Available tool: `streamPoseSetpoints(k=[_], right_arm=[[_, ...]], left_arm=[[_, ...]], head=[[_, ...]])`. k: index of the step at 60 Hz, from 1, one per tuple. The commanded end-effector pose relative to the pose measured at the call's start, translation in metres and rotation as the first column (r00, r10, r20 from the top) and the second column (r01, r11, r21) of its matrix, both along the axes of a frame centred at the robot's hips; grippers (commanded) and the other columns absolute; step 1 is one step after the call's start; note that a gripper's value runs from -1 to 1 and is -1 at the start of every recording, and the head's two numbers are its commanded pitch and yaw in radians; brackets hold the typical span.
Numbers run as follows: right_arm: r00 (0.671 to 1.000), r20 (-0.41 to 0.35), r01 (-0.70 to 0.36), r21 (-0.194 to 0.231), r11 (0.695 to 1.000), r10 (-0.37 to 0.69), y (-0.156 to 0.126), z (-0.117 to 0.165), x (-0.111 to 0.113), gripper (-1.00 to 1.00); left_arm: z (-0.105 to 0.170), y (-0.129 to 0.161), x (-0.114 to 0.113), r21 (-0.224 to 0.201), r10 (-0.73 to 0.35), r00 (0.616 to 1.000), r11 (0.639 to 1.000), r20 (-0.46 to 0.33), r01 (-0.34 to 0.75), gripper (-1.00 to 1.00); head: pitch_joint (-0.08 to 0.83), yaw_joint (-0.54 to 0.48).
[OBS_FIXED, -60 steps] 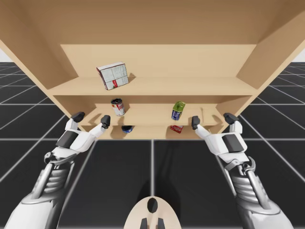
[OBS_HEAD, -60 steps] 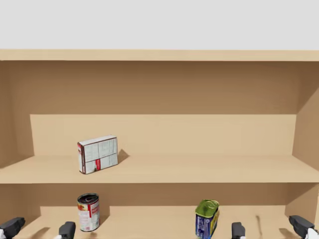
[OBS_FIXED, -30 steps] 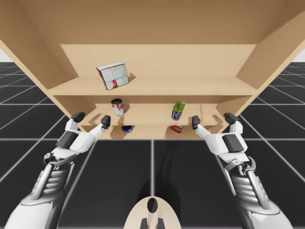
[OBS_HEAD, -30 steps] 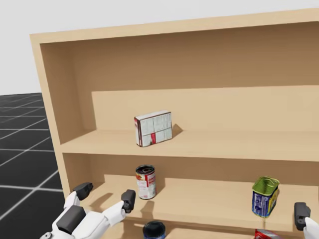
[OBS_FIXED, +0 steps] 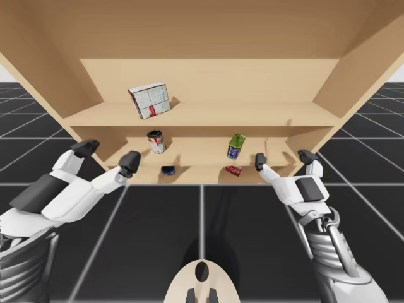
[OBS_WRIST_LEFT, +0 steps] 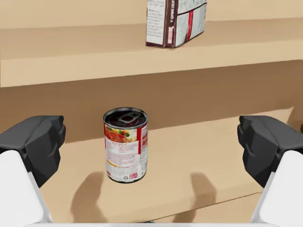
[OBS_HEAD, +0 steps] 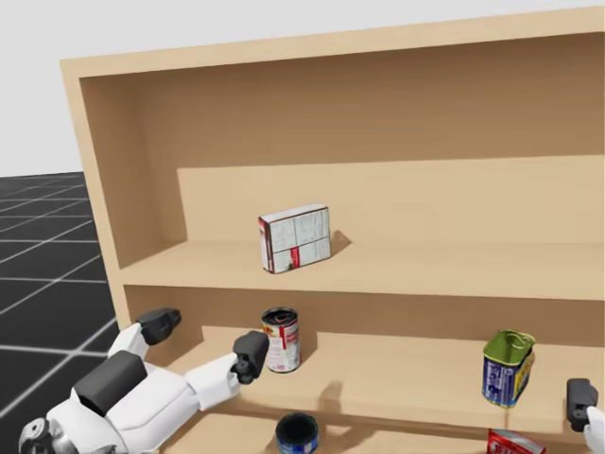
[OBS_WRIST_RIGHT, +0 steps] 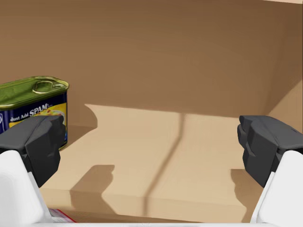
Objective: Look through the shelves, find the pudding box, and take it.
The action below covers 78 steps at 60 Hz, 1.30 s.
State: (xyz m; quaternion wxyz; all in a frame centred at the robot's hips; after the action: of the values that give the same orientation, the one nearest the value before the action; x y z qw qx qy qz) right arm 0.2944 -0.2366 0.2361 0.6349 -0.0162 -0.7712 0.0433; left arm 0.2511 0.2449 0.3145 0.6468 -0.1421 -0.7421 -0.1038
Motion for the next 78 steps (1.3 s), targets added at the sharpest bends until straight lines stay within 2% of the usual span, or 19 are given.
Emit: streamPoseSetpoints(k=[1, 8, 14, 26, 32, 46, 64, 65, 66, 67, 68, 78], right_arm=[[1.000, -0.001, 0.003, 0.000, 1.000, -0.003, -0.001, 0.000, 0.000, -1.00], [1.000, 0.000, 0.004, 0.001, 1.000, -0.004, -0.001, 0.000, 0.001, -1.00], [1.000, 0.000, 0.005, 0.001, 1.000, -0.005, -0.001, 0.000, 0.000, -1.00], [1.000, 0.004, 0.009, 0.003, 1.000, -0.009, -0.003, 0.000, 0.000, -1.00], [1.000, 0.004, 0.012, 0.005, 1.000, -0.012, -0.003, 0.001, 0.000, -1.00], [1.000, 0.008, 0.017, 0.007, 1.000, -0.017, -0.005, 0.002, -0.001, -1.00], [1.000, 0.009, 0.021, 0.009, 1.000, -0.021, -0.007, 0.003, -0.001, -1.00], [1.000, 0.009, 0.021, 0.009, 1.000, -0.021, -0.007, 0.003, -0.001, -1.00], [1.000, 0.009, 0.021, 0.009, 1.000, -0.021, -0.007, 0.003, -0.001, -1.00], [1.000, 0.010, 0.021, 0.009, 1.000, -0.021, -0.007, 0.003, -0.001, -1.00], [1.000, 0.010, 0.021, 0.010, 1.000, -0.021, -0.007, 0.003, -0.001, -1.00], [1.000, 0.009, 0.022, 0.010, 1.000, -0.022, -0.008, 0.002, -0.001, -1.00]], left_arm=[[0.035, -0.008, -0.007, 0.037, -0.040, 0.999, 0.999, 0.012, 0.039, -1.00], [0.049, -0.011, 0.001, 0.057, -0.041, 0.999, 0.998, 0.033, 0.039, -1.00], [0.058, -0.014, 0.014, 0.035, -0.061, 0.998, 0.998, 0.027, 0.060, -1.00], [0.068, -0.020, 0.050, 0.028, -0.081, 0.997, 0.996, -0.005, 0.081, -1.00], [0.072, -0.024, 0.070, 0.003, -0.097, 0.995, 0.995, -0.029, 0.097, -1.00], [0.074, -0.041, 0.109, 0.021, -0.095, 0.993, 0.995, -0.063, 0.097, -1.00], [0.070, -0.057, 0.140, 0.041, -0.084, 0.991, 0.995, -0.100, 0.089, -1.00], [0.069, -0.057, 0.141, 0.041, -0.083, 0.992, 0.995, -0.100, 0.088, -0.82], [0.069, -0.057, 0.141, 0.041, -0.083, 0.992, 0.995, -0.100, 0.088, -0.82], [0.069, -0.057, 0.141, 0.039, -0.085, 0.991, 0.995, -0.101, 0.089, -0.39], [0.069, -0.057, 0.141, 0.043, -0.088, 0.991, 0.995, -0.100, 0.092, 1.00], [0.070, -0.056, 0.138, 0.052, -0.076, 0.994, 0.995, -0.081, 0.080, 1.00]], head=[[0.145, 0.22], [0.147, 0.23], [0.148, 0.23], [0.149, 0.23], [0.153, 0.23], [0.155, 0.22], [0.163, 0.21], [0.164, 0.21], [0.164, 0.21], [0.164, 0.21], [0.165, 0.21], [0.170, 0.21]])
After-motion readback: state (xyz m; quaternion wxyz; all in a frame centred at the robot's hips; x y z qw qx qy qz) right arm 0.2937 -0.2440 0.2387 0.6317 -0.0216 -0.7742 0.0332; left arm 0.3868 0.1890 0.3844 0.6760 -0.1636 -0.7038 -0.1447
